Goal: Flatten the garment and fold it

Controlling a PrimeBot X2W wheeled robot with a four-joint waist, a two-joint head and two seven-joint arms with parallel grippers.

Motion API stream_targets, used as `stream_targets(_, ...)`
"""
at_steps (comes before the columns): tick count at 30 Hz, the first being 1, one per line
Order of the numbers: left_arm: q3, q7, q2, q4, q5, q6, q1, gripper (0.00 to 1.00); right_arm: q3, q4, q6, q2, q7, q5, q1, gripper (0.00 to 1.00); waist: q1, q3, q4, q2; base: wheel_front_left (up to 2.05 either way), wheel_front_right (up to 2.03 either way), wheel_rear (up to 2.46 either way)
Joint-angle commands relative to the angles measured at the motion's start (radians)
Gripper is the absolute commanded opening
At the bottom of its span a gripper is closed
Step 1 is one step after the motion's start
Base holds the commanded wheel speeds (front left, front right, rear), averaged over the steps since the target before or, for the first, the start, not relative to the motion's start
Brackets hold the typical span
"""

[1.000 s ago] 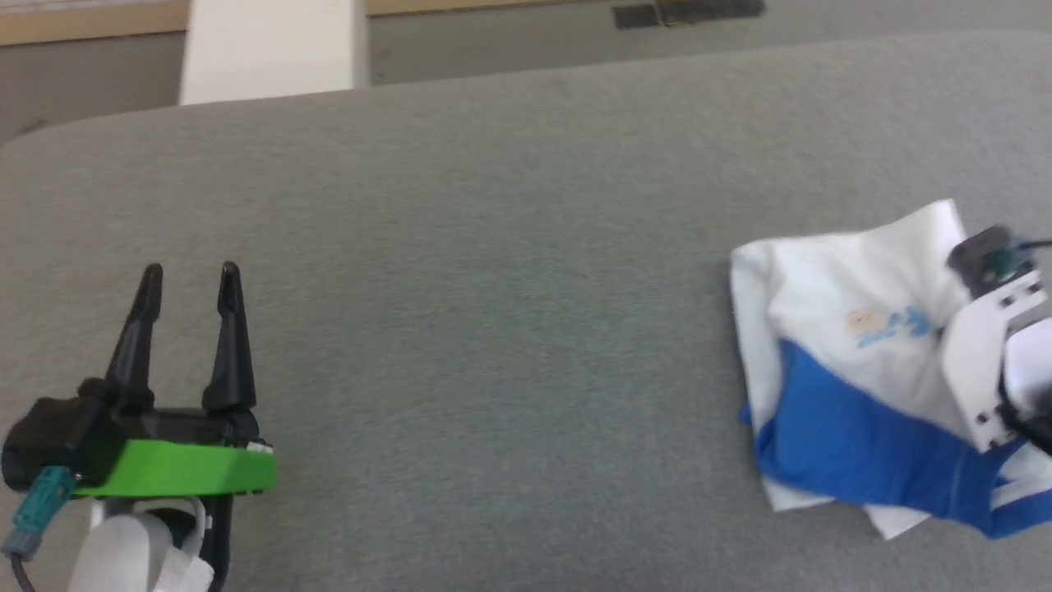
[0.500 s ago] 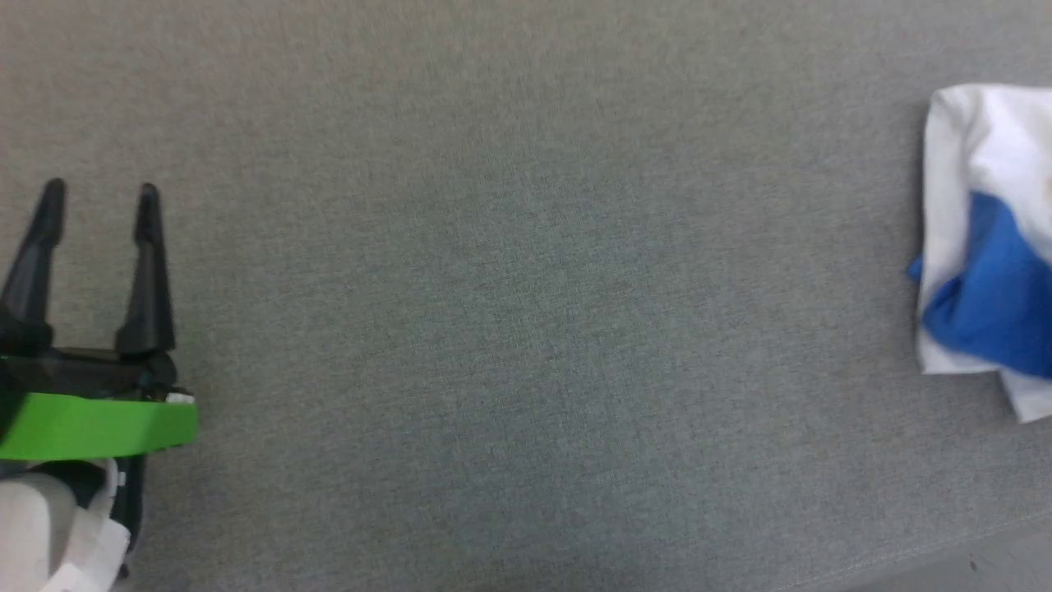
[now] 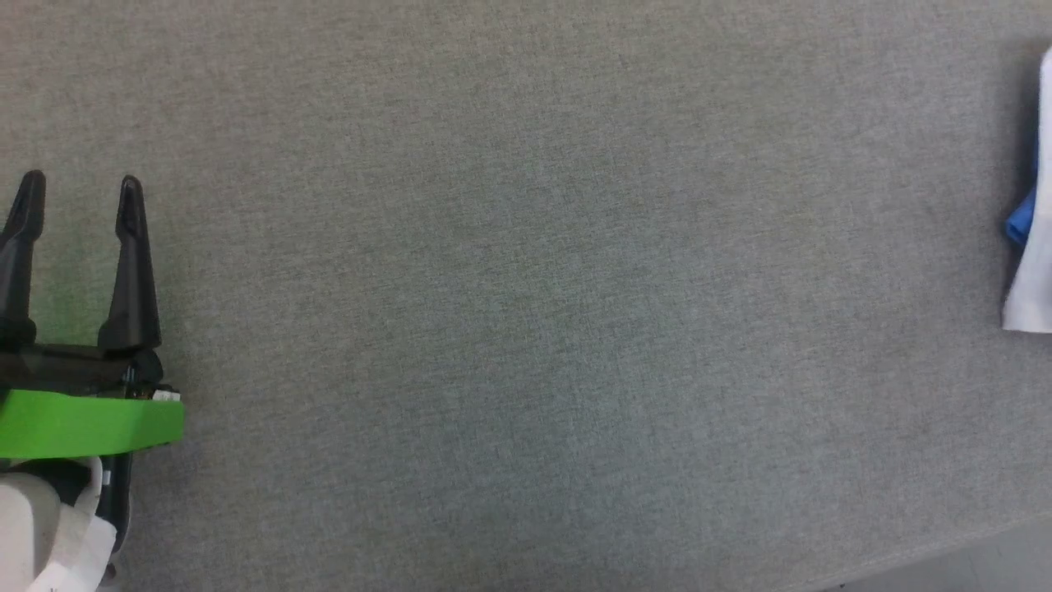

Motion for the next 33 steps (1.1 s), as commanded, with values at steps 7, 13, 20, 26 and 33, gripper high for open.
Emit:
stream_targets(7, -0.025, -0.037, -0.04, 0.072, -0.03, 0.017, -0.001, 1.0, 0.064, -0.062, -0.002, -0.014, -0.197, 0.047, -0.09, 1.0, -0.0001, -0.14, 0.022, -0.0001, 0.0, 0.0, 0.0)
stream_targets(13, -0.015, -0.074, -0.098, 0.15, -0.025, 0.079, -0.009, 1.0, 0.191, -0.184, -0.002, 0.034, -0.337, 0.123, -0.104, 1.0, -0.0001, -0.277, 0.065, -0.0001, 0.0, 0.0, 0.0)
stream_targets(20, -0.002, -0.103, -0.144, 0.201, -0.011, 0.124, 0.019, 1.0, 0.277, -0.335, -0.002, 0.225, -0.454, 0.148, -0.047, 1.0, -0.0001, -0.406, 0.105, -0.0001, 0.0, 0.0, 0.0)
stream_targets(26, -0.003, -0.114, -0.184, 0.226, -0.025, 0.122, 0.052, 1.0, 0.257, -0.384, -0.002, 0.47, -0.536, 0.121, 0.126, 1.0, -0.0001, -0.488, 0.15, -0.0001, 0.0, 0.0, 0.0)
stream_targets(33, -0.028, -0.117, -0.213, 0.268, -0.014, 0.109, 0.086, 1.0, 0.233, -0.302, -0.002, 0.53, -0.605, 0.203, 0.342, 1.0, -0.0001, -0.554, 0.209, -0.0001, 0.0, 0.0, 0.0)
